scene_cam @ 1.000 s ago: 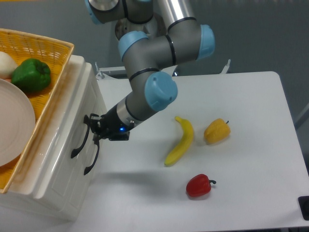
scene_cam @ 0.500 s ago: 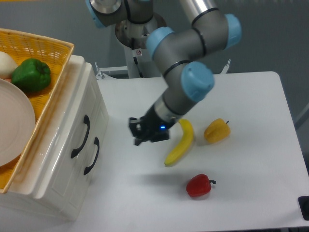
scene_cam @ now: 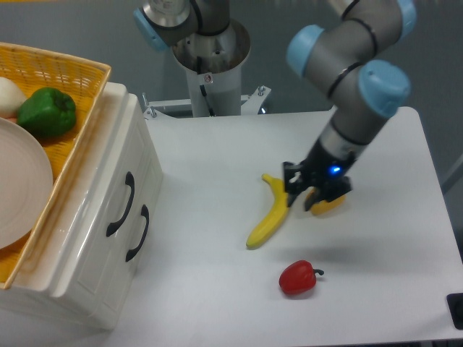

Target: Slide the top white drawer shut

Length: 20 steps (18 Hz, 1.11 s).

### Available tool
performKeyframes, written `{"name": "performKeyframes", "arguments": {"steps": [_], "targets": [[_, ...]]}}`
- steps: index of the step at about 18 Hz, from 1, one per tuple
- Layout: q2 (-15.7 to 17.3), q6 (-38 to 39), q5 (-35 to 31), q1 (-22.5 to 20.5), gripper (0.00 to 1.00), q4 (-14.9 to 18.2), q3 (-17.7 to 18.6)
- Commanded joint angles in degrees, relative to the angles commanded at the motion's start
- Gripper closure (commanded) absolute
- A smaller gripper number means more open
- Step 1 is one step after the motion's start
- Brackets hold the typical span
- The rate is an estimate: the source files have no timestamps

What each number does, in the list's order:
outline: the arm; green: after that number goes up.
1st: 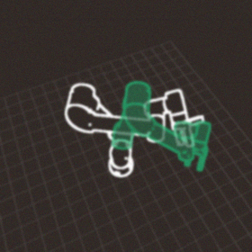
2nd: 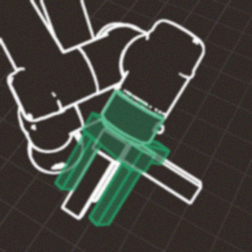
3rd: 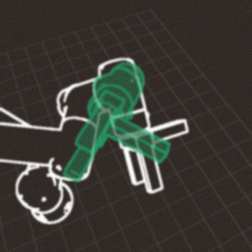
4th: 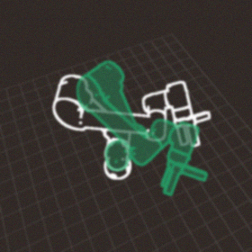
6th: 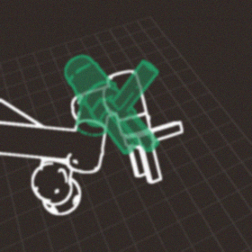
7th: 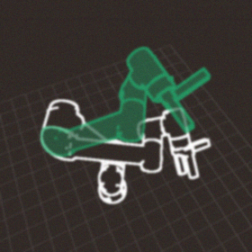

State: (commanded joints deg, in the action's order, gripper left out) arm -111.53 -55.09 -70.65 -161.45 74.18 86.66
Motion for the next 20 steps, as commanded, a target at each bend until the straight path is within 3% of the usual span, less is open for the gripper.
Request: {"name": "performKeyframes", "arguments": {"steps": [3, 8, 15, 20], "targets": [[-2.55, -3.96, -3.87, -1.50, 0.29, -0.70, -1.93], [-5.36, -8.27, -8.26, -1.94, 0.01, -4.92, -2.55], [-8.97, -16.88, -16.26, -3.87, 0.00, -4.92, -5.71], [-9.94, -20.23, -17.33, -4.84, 0.00, -4.83, -7.12]]}}
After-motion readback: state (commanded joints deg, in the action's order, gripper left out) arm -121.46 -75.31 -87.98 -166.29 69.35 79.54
